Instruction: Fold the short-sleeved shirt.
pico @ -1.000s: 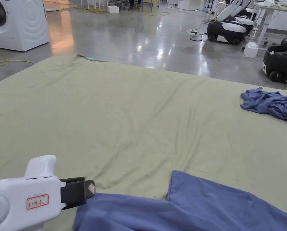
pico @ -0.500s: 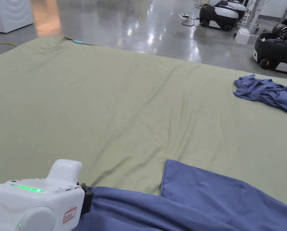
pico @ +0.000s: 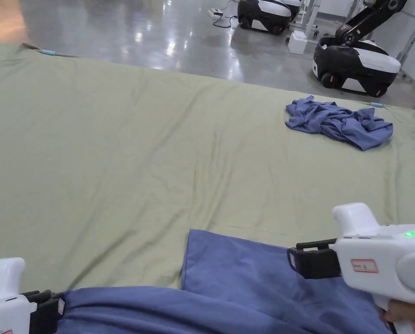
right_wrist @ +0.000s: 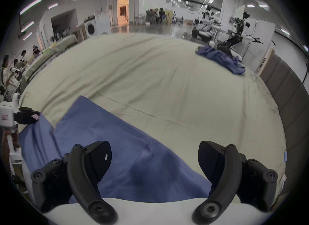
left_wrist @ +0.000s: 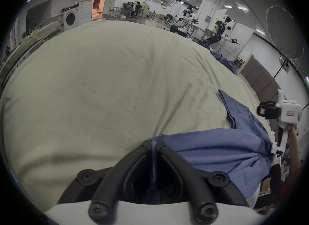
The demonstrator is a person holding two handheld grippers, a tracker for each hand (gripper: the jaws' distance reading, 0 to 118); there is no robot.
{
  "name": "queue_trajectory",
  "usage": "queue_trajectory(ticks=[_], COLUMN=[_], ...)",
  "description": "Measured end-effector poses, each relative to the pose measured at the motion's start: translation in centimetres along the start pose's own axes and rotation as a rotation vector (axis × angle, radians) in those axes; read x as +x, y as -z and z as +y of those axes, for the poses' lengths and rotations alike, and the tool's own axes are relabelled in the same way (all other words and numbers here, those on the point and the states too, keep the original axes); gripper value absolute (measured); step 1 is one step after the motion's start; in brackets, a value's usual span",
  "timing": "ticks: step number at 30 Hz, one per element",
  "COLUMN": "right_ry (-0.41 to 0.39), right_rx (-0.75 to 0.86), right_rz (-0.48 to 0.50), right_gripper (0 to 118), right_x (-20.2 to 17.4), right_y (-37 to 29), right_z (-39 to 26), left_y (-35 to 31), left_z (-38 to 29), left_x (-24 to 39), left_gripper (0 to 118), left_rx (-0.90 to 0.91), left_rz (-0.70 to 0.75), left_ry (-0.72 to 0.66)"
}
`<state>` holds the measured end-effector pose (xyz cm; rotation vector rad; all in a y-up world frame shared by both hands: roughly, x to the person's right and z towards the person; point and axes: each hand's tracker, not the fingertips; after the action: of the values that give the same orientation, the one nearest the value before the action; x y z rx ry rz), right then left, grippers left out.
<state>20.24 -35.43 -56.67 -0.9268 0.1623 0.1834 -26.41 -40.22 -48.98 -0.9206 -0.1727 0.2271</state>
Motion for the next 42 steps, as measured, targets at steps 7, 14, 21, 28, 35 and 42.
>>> queue_trajectory(ticks=[7, 14, 21, 28, 35, 42], right_ry=[-0.078, -0.045, 0.124, 0.250, 0.326, 0.345], right_rx=[-0.177, -0.040, 0.331, 0.650, 0.855, 0.923], right_rz=[0.072, 0.031, -0.039, -0.123, -0.168, -0.179], right_gripper=[40, 5, 5, 5, 5, 5], right_x=[-1.8, -2.9, -0.3, 3.4, 7.2, 10.1], right_y=[3.9, -1.6, -14.6, -27.4, -35.4, -39.4], right_z=[1.3, 0.5, -0.3, 0.5, 3.7, 11.3], left_y=[0.1, -1.8, -10.5, -19.0, -24.6, -28.5], left_z=[0.1, 0.4, 4.2, 9.7, 16.5, 27.1], left_x=[0.3, 2.0, 3.2, 5.9, 7.5, 8.6], left_gripper=[5, 5, 5, 5, 5, 5], left_rx=[-0.001, 0.042, 0.247, 0.462, 0.611, 0.679], left_rz=[0.015, 0.045, -0.109, -0.069, 0.018, 0.099], left_ry=[0.018, 0.046, 0.018, 0.189, 0.273, 0.263])
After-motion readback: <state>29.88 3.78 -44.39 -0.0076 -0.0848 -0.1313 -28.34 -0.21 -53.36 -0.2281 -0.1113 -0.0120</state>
